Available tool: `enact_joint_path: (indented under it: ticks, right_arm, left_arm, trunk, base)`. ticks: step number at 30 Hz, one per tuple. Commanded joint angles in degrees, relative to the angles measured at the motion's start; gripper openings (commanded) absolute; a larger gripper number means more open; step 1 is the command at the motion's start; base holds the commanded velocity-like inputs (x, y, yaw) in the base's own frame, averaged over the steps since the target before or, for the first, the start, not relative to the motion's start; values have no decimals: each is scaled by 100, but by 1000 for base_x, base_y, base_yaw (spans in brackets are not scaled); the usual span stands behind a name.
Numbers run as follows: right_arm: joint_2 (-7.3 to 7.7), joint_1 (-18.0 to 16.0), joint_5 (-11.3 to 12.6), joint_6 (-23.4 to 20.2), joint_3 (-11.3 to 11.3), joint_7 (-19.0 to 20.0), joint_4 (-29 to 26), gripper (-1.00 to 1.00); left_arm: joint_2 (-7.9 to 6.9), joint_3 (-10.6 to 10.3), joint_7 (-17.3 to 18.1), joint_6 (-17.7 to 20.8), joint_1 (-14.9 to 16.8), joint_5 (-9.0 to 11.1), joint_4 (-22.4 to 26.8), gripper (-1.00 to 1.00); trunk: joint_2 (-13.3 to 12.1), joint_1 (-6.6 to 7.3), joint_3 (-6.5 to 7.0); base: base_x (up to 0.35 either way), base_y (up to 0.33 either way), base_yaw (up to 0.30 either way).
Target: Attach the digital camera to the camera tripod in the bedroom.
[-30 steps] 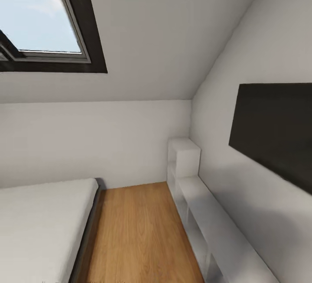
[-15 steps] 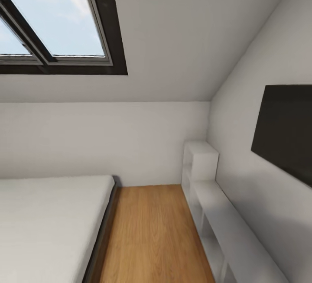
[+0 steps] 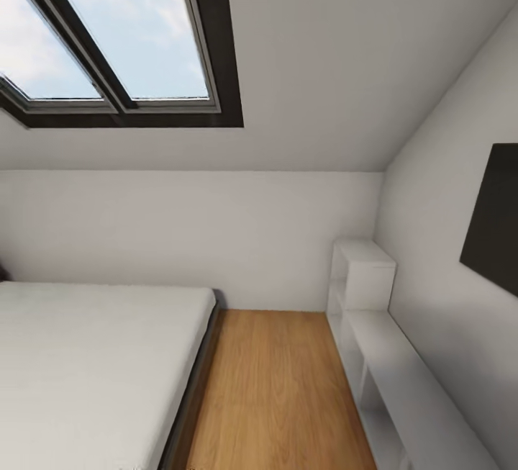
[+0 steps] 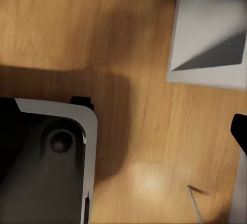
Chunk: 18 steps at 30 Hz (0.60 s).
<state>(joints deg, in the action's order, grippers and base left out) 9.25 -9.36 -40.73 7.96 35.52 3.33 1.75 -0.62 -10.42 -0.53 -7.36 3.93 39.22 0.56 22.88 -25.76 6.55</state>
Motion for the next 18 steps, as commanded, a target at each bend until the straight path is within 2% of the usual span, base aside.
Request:
enact_joint_path:
  ticks: [1, 18]
  right_arm:
    - [6, -4, -22, 30, 43, 11, 18, 100]
    - [6, -3, -22, 30, 43, 19, 18, 100]
  left_arm:
    - [1, -48, 0, -11, 2, 34, -4, -100]
    - [1, -48, 0, -11, 2, 36, -4, -100]
  trunk:
    - [3, -2, 2]
    - [3, -2, 61]
  base:
    - [0, 0, 265]
    - [0, 0, 265]
